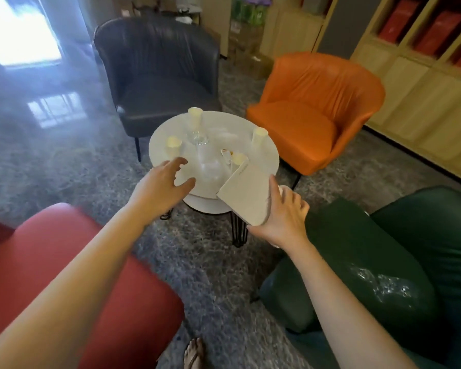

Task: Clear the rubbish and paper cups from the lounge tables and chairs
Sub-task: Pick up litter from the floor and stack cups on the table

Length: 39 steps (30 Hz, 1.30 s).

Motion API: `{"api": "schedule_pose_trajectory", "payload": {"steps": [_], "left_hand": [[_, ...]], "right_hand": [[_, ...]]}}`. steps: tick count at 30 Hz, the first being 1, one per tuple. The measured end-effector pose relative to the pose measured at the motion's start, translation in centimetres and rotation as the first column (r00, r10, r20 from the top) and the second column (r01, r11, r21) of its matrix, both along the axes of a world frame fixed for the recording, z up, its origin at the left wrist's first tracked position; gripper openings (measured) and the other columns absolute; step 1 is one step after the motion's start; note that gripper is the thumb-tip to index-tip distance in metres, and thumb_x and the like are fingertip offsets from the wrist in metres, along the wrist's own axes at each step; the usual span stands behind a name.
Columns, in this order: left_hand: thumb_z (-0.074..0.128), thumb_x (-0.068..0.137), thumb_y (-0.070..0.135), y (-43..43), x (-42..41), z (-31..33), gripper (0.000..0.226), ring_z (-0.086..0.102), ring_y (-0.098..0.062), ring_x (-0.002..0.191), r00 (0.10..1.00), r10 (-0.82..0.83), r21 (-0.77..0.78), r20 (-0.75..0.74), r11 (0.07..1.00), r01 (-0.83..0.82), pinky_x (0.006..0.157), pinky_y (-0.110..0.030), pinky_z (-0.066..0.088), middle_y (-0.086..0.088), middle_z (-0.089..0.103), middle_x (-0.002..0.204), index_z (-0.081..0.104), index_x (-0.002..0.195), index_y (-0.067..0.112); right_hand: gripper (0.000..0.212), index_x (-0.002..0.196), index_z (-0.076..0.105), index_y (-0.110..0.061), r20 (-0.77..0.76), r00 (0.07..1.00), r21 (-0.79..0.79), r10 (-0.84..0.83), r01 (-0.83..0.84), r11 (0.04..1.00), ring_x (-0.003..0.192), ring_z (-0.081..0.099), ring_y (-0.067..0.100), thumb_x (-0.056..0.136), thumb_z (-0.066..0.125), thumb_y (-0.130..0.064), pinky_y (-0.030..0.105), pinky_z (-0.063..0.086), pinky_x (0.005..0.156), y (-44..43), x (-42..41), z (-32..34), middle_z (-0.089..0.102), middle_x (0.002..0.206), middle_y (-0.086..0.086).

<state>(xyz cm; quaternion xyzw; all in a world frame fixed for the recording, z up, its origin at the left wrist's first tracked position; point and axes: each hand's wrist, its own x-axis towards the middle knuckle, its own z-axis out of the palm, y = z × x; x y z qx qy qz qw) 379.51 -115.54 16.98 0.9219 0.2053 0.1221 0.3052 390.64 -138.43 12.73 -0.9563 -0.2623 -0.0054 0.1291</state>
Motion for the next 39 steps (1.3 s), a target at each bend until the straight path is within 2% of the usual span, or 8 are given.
{"api": "schedule_pose_trajectory", "payload": {"steps": [5, 11, 17, 22, 25, 30, 34, 39], "left_hand": [[0.051, 0.086, 0.04, 4.8, 6.1, 0.1, 0.045, 0.054, -0.021, 0.103, 0.997, 0.044, -0.045, -0.056, 0.998, -0.047, 0.084, -0.032, 0.042, -0.006, 0.053, 0.125, 0.044, 0.127, 0.022], [0.051, 0.087, 0.042, 8.7, 14.4, 0.3, 0.043, 0.055, -0.022, 0.106, 0.994, 0.082, -0.036, -0.078, 0.996, -0.085, 0.088, -0.036, 0.045, -0.004, 0.053, 0.127, 0.044, 0.126, 0.026], [0.051, 0.088, 0.042, 11.9, 24.8, -3.4, 0.042, 0.056, -0.022, 0.105, 0.986, 0.112, -0.016, -0.123, 0.993, -0.115, 0.09, -0.034, 0.045, -0.003, 0.053, 0.128, 0.043, 0.126, 0.028], [0.052, 0.087, 0.043, 13.2, 33.7, -8.6, 0.045, 0.055, -0.021, 0.106, 0.967, 0.103, -0.001, -0.234, 0.994, -0.106, 0.083, -0.033, 0.045, -0.002, 0.052, 0.128, 0.044, 0.127, 0.026], [0.055, 0.085, 0.04, 12.8, 36.3, -11.7, 0.042, 0.054, -0.016, 0.1, 0.962, 0.115, -0.072, -0.248, 0.988, -0.137, 0.075, -0.029, 0.04, 0.0, 0.055, 0.123, 0.047, 0.124, 0.026], [0.057, 0.084, 0.038, 12.7, 36.9, -15.5, 0.041, 0.055, -0.015, 0.103, 0.913, 0.144, -0.118, -0.381, 0.972, -0.202, 0.084, -0.036, 0.046, 0.002, 0.054, 0.122, 0.048, 0.122, 0.025], [0.058, 0.084, 0.037, 13.6, 37.6, -16.9, 0.04, 0.055, -0.017, 0.103, 0.882, 0.168, -0.107, -0.441, 0.965, -0.237, 0.084, -0.036, 0.046, -0.001, 0.055, 0.121, 0.049, 0.121, 0.024], [0.057, 0.085, 0.036, 14.3, 38.9, -17.4, 0.039, 0.056, -0.018, 0.102, 0.878, 0.17, -0.105, -0.448, 0.965, -0.24, 0.083, -0.036, 0.046, -0.002, 0.055, 0.12, 0.049, 0.121, 0.023]], "right_hand": [[0.125, 0.139, -0.016, -0.038, -0.021, 0.999, -0.014, 0.044, -0.044, 0.999, 0.123, 0.026, 0.034, 0.049, 0.068, -0.064, 0.051, 0.02, 0.101, 4.9, 7.3, -0.1, 0.028, 0.132, 0.009], [0.127, 0.139, -0.016, -0.034, -0.063, 0.997, -0.049, -0.04, 0.037, 0.998, 0.126, 0.023, 0.034, 0.051, 0.068, -0.068, 0.052, 0.02, 0.104, 7.2, 17.2, -1.0, 0.019, 0.139, 0.006], [0.128, 0.141, -0.012, -0.028, -0.086, 0.978, -0.136, -0.188, 0.176, 0.975, 0.127, 0.024, 0.036, 0.052, 0.073, -0.063, 0.053, 0.026, 0.101, 7.6, 29.9, -6.1, 0.02, 0.139, 0.009], [0.128, 0.142, -0.012, -0.026, -0.188, 0.965, -0.192, -0.183, 0.147, 0.97, 0.128, 0.021, 0.036, 0.053, 0.073, -0.062, 0.052, 0.023, 0.103, 10.6, 39.6, -12.2, 0.017, 0.141, 0.01], [0.127, 0.143, -0.011, -0.027, -0.265, 0.952, -0.228, -0.154, 0.094, 0.969, 0.131, 0.02, 0.035, 0.055, 0.074, -0.058, 0.052, 0.018, 0.106, 11.2, 41.6, -16.0, 0.015, 0.145, 0.01], [0.126, 0.145, -0.007, -0.024, -0.384, 0.907, -0.236, -0.173, 0.085, 0.968, 0.128, 0.024, 0.035, 0.055, 0.075, -0.055, 0.053, 0.02, 0.105, 10.8, 41.9, -20.5, 0.021, 0.14, 0.012], [0.125, 0.144, -0.007, -0.024, -0.371, 0.911, -0.266, -0.179, 0.08, 0.961, 0.126, 0.025, 0.035, 0.055, 0.072, -0.061, 0.052, 0.022, 0.103, 11.6, 42.8, -21.7, 0.024, 0.137, 0.013], [0.127, 0.146, -0.009, -0.022, -0.381, 0.917, -0.25, -0.12, 0.023, 0.968, 0.131, 0.021, 0.034, 0.056, 0.072, -0.061, 0.053, 0.016, 0.107, 13.1, 43.2, -21.8, 0.019, 0.146, 0.014]]}}
